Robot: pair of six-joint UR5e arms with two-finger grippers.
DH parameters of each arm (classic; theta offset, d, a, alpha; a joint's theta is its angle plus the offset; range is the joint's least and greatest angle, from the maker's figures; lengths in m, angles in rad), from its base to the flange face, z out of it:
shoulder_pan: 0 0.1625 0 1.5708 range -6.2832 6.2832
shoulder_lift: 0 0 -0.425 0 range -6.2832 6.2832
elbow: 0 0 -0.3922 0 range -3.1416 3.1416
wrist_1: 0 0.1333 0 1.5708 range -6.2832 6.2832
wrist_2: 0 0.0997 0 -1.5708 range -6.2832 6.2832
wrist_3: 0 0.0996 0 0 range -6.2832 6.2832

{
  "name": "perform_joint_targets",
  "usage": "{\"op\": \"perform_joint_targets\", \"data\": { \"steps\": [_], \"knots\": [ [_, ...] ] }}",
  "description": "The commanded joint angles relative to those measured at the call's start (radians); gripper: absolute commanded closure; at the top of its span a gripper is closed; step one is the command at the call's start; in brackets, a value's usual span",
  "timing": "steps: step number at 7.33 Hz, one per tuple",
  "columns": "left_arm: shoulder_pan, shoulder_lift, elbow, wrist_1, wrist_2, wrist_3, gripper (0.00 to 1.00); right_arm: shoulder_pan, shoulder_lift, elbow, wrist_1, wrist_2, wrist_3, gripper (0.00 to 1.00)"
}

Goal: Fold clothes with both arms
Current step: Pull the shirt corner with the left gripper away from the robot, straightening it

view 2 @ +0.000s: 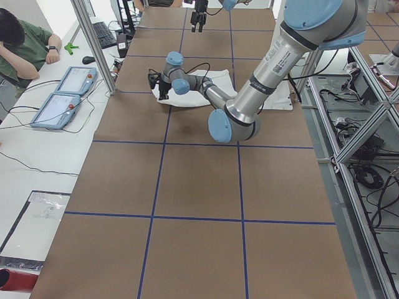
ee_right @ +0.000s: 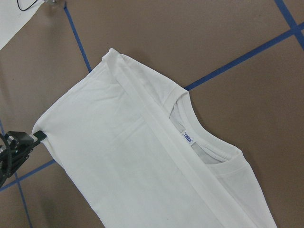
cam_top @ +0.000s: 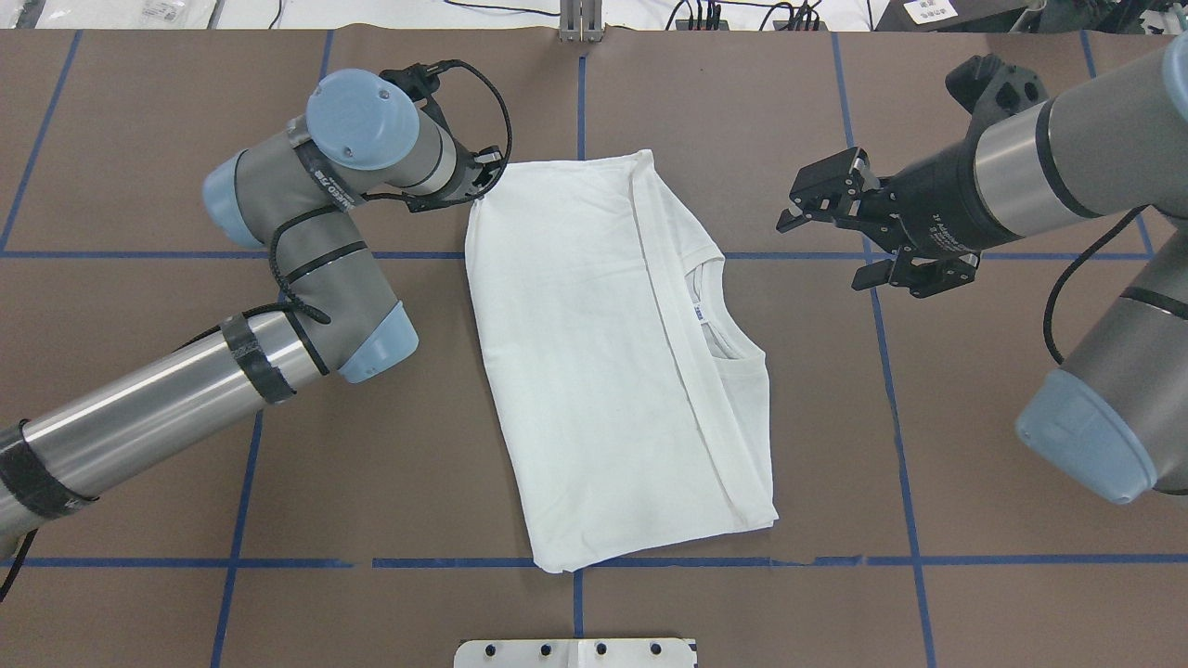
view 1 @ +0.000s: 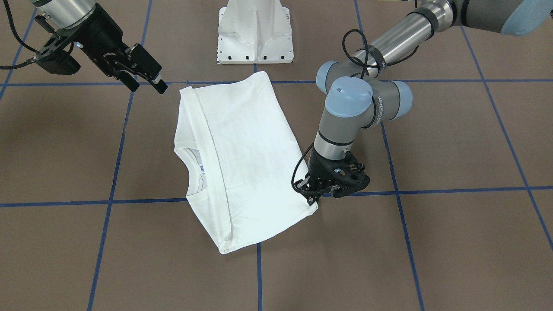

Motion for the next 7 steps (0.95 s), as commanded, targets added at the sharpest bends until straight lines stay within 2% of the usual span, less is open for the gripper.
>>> {"op": "perform_joint_targets", "data": {
  "steps": [1,3,4,5,6,7],
  "knots": [
    [-0.022,-0.095,0.188,-0.190,0.070,0.046,1.00,0.001,0.001,-0.001,-0.001,-0.005,-0.007,0.00],
    [-0.022,-0.098,0.215,-0.260,0.099,0.068,1.00,-0.001,0.001,-0.003,-0.003,-0.008,-0.019,0.00],
    [-0.020,-0.094,0.226,-0.301,0.125,0.071,0.01,-0.002,0.001,-0.004,-0.004,-0.009,-0.019,0.00],
    [-0.026,-0.095,0.226,-0.350,0.139,0.065,0.00,-0.004,0.001,-0.006,-0.009,-0.008,-0.035,0.00],
    [-0.060,-0.092,0.227,-0.346,0.130,0.084,0.00,-0.010,0.004,-0.029,-0.017,-0.013,-0.047,0.00],
    [-0.085,-0.075,0.223,-0.321,0.083,0.116,0.00,-0.022,0.013,-0.053,-0.018,-0.034,-0.093,0.00]
  ]
}}
